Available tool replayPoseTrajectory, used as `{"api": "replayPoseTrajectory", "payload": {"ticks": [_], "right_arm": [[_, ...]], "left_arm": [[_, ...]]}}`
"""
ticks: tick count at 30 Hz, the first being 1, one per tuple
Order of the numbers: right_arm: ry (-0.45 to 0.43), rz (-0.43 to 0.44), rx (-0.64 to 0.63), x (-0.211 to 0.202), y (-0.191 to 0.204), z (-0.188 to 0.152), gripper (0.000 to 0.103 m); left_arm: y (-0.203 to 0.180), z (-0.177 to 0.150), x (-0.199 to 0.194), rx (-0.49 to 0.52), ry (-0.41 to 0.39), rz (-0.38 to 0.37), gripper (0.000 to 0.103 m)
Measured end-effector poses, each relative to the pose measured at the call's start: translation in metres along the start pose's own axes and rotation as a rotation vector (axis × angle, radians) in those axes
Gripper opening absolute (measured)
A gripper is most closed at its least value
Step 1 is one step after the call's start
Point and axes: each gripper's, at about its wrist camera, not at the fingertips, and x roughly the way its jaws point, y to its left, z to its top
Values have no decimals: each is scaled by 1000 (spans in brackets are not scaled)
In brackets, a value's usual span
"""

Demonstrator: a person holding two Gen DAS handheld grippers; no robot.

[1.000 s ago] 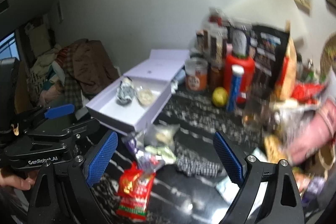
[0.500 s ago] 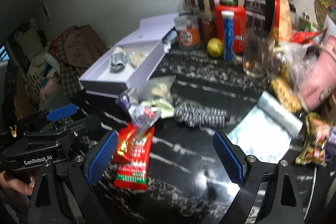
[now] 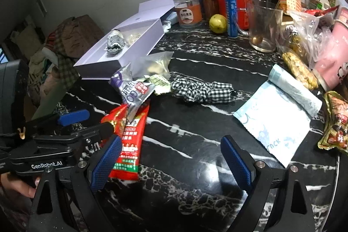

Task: Organize soft objects
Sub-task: 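Withdraw both tools from the box back over the table, then grasp the red snack bag with the left tool while the right tool grasps the gingham scrunchie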

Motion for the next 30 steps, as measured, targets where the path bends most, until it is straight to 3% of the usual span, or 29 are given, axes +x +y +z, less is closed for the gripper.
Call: {"api": "replayPoseTrajectory", "payload": {"ticks": [6, 11, 14, 26, 30], "right_arm": [[3, 10, 2, 8, -10, 2, 93], [15, 3, -2, 18, -20, 5, 93], [20, 0, 2, 23, -27, 9, 93], [-7, -82, -60, 45, -47, 46, 93], [2, -57, -108, 59, -49, 59, 93]], "left_arm": [[1, -1, 17, -5, 35, 16, 80], [-3, 0, 31, 0, 80, 1, 44], [-6, 0, 31, 19, 68, 5, 39], [0, 20, 4, 18, -23, 7, 39], [-1, 26, 7, 1, -38, -1, 39]]}}
